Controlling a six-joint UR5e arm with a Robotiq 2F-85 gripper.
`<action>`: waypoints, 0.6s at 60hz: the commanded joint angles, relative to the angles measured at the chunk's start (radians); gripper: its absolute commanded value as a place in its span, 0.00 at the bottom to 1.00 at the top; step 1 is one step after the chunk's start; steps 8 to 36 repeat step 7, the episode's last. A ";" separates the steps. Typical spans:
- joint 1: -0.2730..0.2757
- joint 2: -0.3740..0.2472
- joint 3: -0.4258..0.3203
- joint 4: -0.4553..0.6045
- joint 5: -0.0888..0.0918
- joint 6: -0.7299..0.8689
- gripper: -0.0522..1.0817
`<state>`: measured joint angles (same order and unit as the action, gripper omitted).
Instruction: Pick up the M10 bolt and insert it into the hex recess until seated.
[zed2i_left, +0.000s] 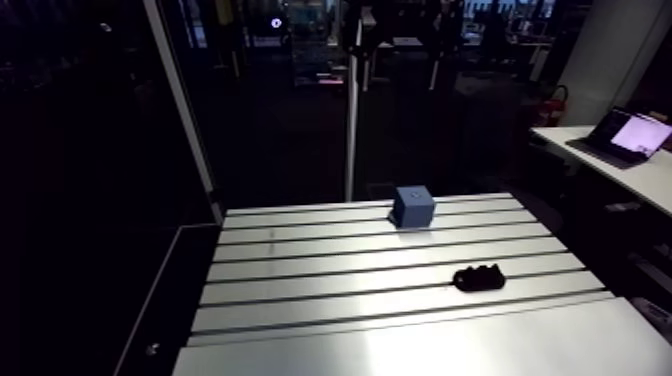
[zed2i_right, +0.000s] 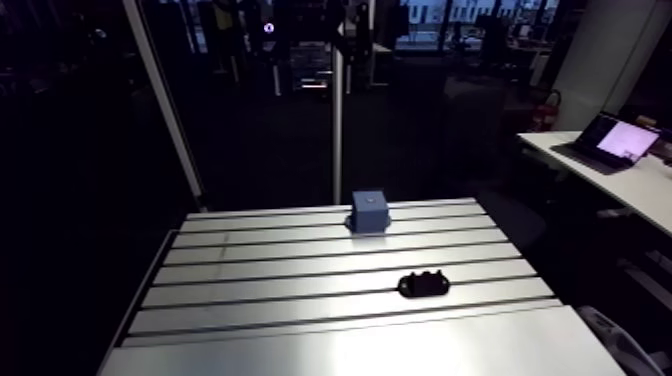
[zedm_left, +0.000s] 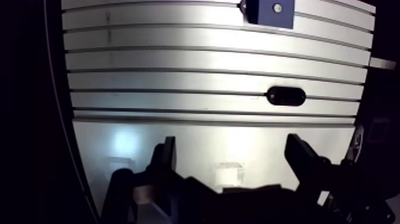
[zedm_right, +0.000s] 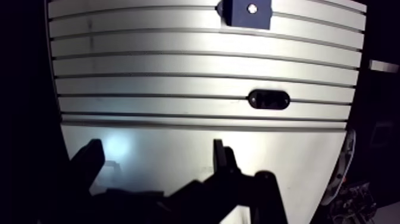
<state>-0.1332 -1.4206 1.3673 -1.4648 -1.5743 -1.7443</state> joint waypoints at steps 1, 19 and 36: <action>0.008 0.001 -0.006 -0.001 0.001 -0.001 0.05; 0.010 0.001 -0.007 -0.001 0.001 0.001 0.05; 0.010 0.001 -0.007 -0.001 0.001 0.001 0.05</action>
